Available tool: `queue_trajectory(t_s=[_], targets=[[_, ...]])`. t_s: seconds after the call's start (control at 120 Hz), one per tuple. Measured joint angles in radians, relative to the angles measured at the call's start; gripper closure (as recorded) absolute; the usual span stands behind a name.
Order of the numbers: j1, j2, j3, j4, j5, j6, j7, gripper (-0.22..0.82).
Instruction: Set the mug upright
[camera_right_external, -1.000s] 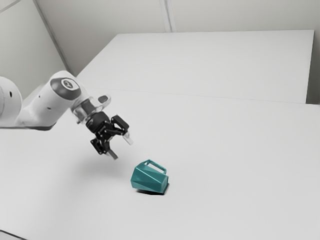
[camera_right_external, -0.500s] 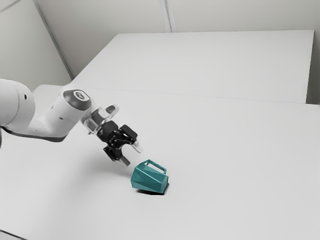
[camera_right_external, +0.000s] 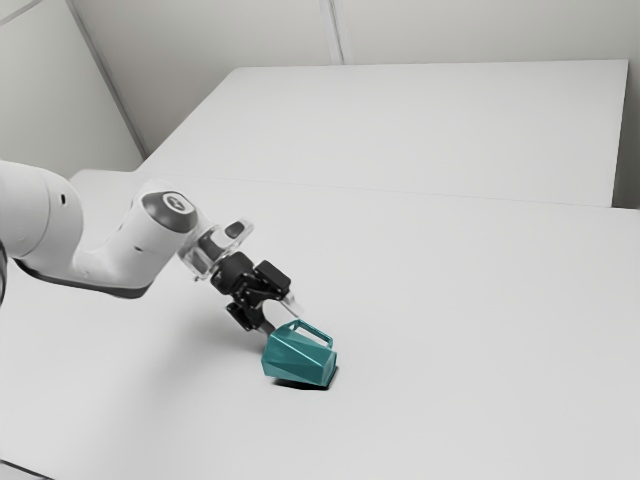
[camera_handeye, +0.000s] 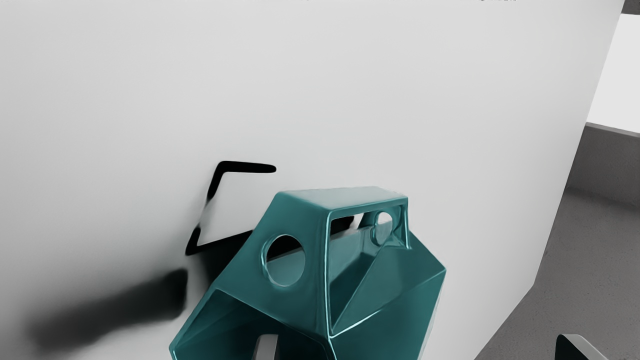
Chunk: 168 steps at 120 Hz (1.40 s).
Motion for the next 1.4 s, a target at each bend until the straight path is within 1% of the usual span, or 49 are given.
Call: queue_trajectory(t_s=[0.2,0.442,0.692,0.75,0.9,0.95,1.008,1.075,1.167,1.275,1.4], targets=[[-0.005,-0.001,-0.004,-0.025,-0.017,0.011,0.023,0.00],[-0.009,0.001,-0.042,-0.028,-0.051,0.024,0.042,0.00],[-0.018,0.012,-0.054,-0.040,-0.076,0.040,0.055,0.01],[-0.017,0.011,-0.056,-0.042,-0.081,0.042,0.057,0.07],[-0.018,0.007,-0.061,-0.039,-0.086,0.045,0.062,0.44],[-0.018,0.006,-0.061,-0.038,-0.085,0.045,0.064,0.53],[-0.018,0.002,-0.061,-0.035,-0.085,0.046,0.065,0.60],[-0.018,-0.002,-0.061,-0.033,-0.085,0.046,0.067,0.66],[-0.020,-0.008,-0.061,-0.031,-0.084,0.046,0.067,0.71],[-0.028,-0.021,-0.062,-0.028,-0.083,0.046,0.067,0.75],[-0.033,-0.052,-0.062,-0.022,-0.079,0.045,0.067,0.77]])
